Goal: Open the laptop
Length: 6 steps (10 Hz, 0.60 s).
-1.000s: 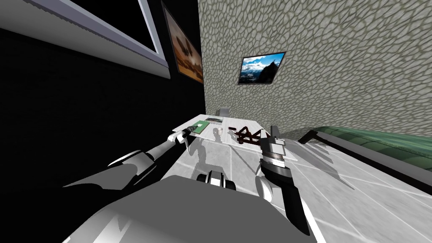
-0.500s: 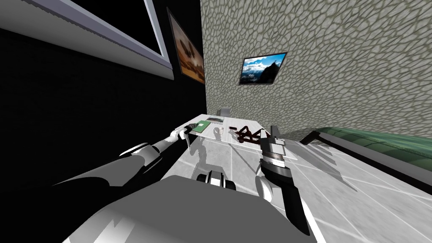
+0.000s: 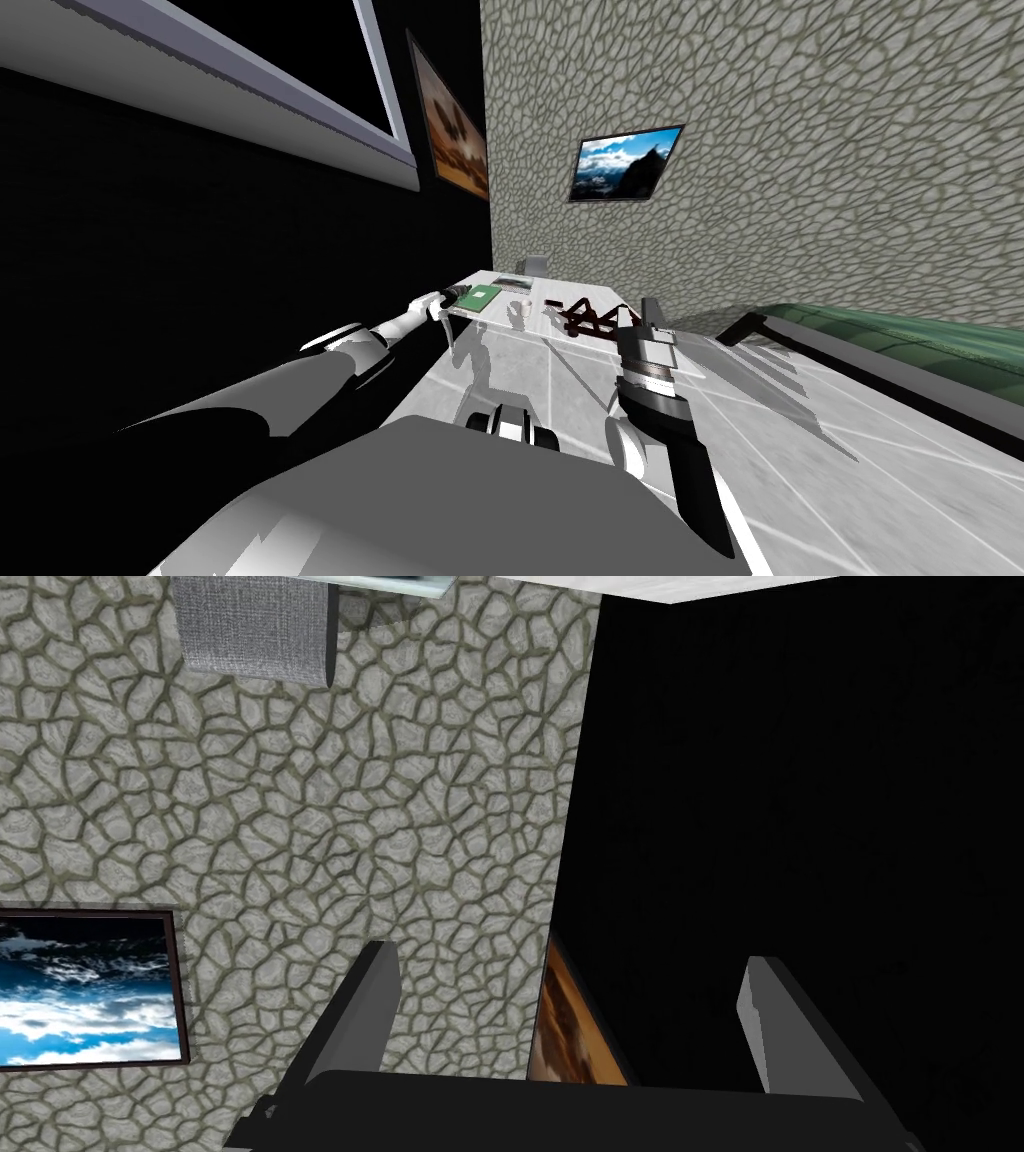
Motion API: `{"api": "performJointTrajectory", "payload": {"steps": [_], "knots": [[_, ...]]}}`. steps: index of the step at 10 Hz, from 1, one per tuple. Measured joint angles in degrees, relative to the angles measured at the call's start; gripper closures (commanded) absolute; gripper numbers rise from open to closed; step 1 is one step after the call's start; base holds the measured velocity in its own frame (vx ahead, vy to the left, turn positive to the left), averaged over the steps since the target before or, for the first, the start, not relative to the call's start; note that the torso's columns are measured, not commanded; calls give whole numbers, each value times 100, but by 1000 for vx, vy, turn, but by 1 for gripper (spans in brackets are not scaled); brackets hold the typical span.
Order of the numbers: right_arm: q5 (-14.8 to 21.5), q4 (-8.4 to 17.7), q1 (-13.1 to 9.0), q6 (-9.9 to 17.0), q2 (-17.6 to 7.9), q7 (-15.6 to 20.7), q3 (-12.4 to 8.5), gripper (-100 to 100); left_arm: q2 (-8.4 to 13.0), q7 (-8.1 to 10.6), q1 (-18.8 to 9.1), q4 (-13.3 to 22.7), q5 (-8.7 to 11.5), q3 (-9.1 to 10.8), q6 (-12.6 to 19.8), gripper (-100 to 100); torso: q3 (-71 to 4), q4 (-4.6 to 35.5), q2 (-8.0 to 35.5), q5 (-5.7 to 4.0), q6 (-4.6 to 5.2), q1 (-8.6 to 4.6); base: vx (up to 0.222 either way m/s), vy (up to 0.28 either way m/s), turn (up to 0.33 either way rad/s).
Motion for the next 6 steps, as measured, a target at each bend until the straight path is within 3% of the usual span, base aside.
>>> {"api": "performJointTrajectory", "payload": {"steps": [1, 6], "knots": [[0, 0, 0, 0, 0, 0, 0, 0, 5, 2, -25, 16, 8, -9, -13, 0, -1, -3, -1, 3, -2, 3, 0, 0, 0], [0, 0, 0, 0, 0, 0, 0, 0, 4, 2, -22, 14, 8, -8, -12, 0, 7, 3, 12, 1, -1, 2, 0, 0, 0]]}}
